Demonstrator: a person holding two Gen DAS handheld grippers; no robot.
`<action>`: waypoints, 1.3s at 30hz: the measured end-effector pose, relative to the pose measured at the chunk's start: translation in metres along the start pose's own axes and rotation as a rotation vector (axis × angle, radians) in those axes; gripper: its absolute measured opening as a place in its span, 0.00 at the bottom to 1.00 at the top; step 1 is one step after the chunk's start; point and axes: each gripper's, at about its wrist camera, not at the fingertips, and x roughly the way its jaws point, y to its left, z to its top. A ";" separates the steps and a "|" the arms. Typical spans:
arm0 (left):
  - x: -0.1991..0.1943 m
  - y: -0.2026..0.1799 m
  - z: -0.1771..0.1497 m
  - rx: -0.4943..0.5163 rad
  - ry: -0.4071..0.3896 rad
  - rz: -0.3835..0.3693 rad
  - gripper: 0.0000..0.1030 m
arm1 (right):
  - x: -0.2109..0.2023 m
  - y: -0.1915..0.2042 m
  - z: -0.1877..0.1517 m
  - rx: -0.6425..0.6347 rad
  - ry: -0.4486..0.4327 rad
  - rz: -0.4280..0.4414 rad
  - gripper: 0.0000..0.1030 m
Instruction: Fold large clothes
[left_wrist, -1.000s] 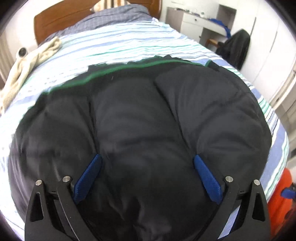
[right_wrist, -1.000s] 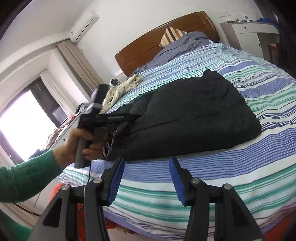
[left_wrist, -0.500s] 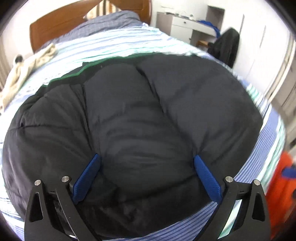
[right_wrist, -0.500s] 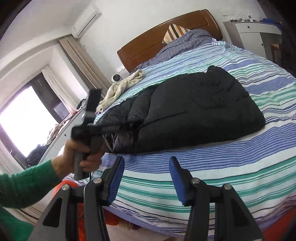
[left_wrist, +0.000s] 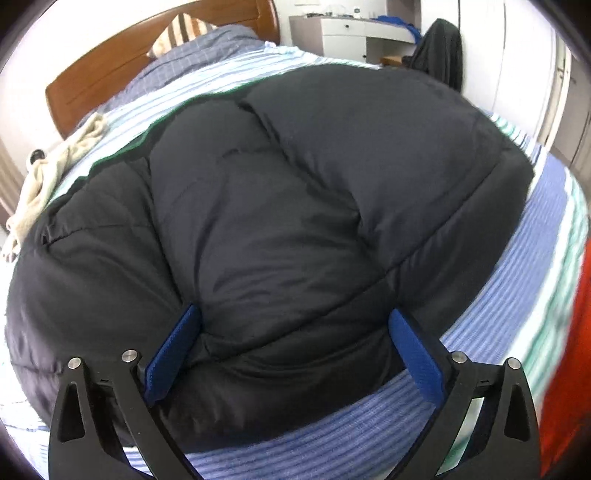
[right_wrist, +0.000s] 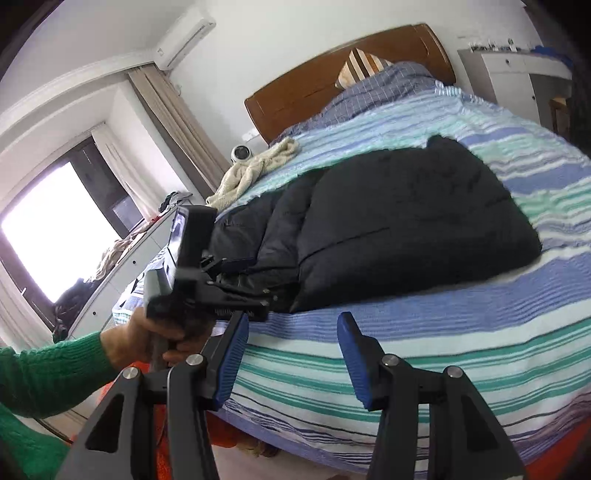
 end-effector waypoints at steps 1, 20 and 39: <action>-0.001 -0.001 0.002 -0.009 0.007 0.008 0.99 | 0.002 -0.001 0.000 0.002 0.006 -0.002 0.50; 0.014 0.070 0.073 -0.362 0.059 -0.010 0.98 | -0.003 -0.195 0.083 0.535 -0.207 -0.104 0.71; 0.031 0.061 0.054 -0.293 0.016 0.027 0.99 | 0.083 -0.258 0.123 0.545 0.147 0.020 0.68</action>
